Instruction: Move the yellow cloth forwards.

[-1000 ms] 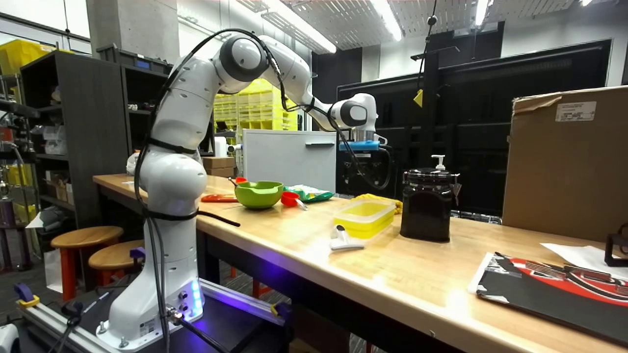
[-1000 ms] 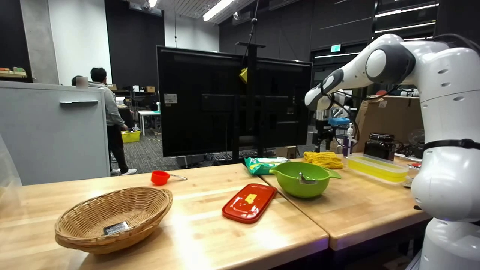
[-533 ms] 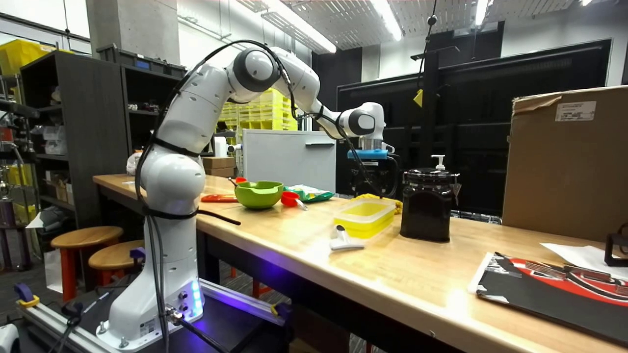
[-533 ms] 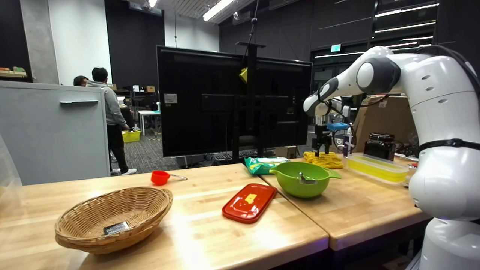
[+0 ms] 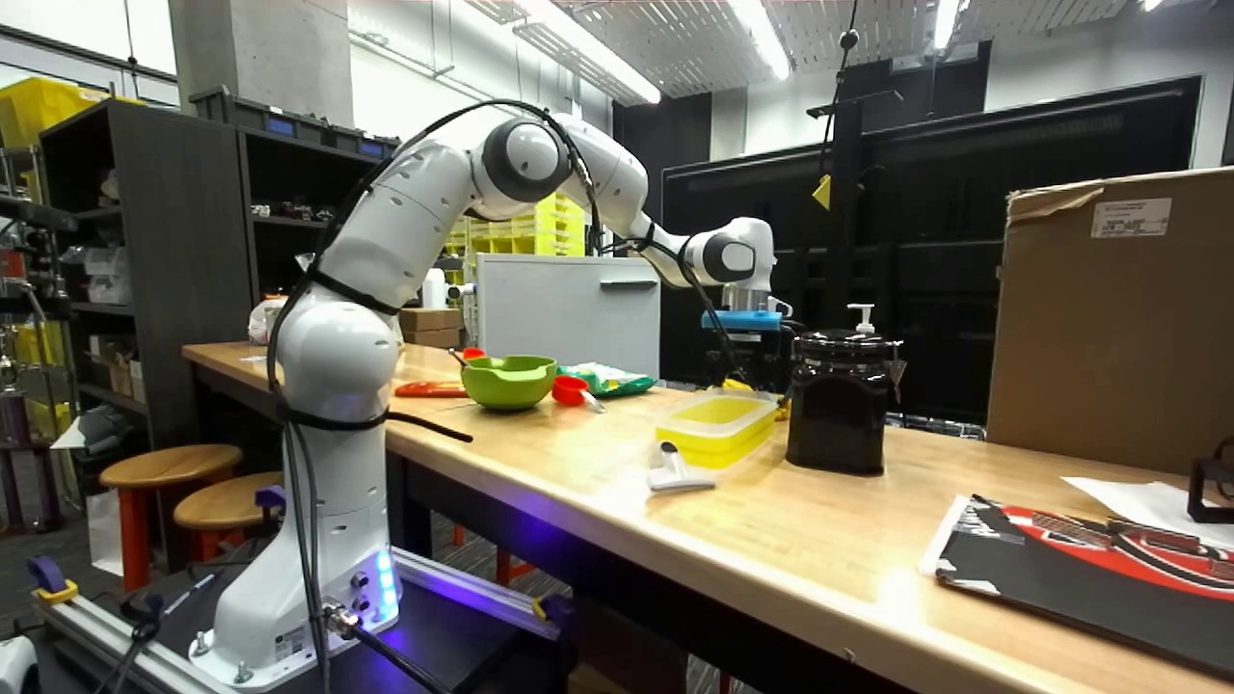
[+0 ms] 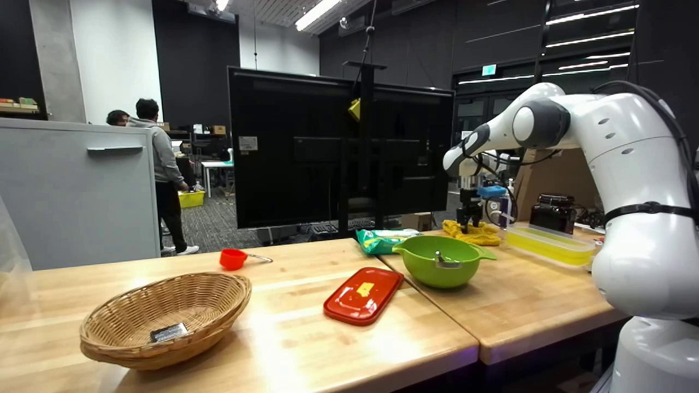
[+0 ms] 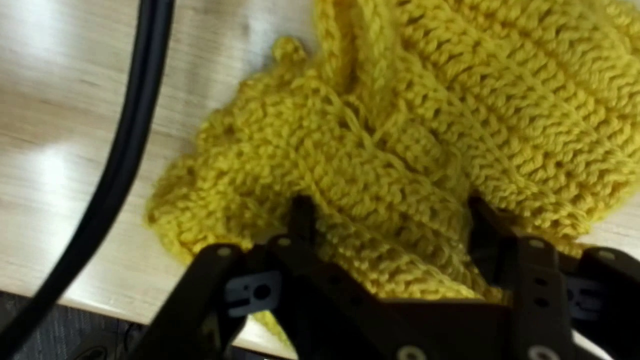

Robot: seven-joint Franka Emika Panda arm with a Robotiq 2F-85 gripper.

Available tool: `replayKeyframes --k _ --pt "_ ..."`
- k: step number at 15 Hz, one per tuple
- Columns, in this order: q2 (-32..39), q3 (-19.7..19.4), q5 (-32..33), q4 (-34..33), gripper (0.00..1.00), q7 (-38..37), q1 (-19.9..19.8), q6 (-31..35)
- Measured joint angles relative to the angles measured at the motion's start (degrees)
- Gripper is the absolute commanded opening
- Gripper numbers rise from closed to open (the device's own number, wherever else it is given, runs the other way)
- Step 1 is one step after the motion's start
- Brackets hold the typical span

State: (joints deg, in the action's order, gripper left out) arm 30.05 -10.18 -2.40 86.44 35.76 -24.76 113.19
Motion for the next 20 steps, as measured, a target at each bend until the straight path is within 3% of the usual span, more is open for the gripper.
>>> replayKeyframes --k 4,7,20 --pt "0.58 0.86 -1.28 -1.67 0.17 1.27 -1.25 -0.13" --pt "0.85 1.18 -1.44 -2.33 0.01 1.79 -1.51 -0.13" --pt "-0.47 1.38 -1.44 0.24 0.04 -1.39 -1.25 1.64"
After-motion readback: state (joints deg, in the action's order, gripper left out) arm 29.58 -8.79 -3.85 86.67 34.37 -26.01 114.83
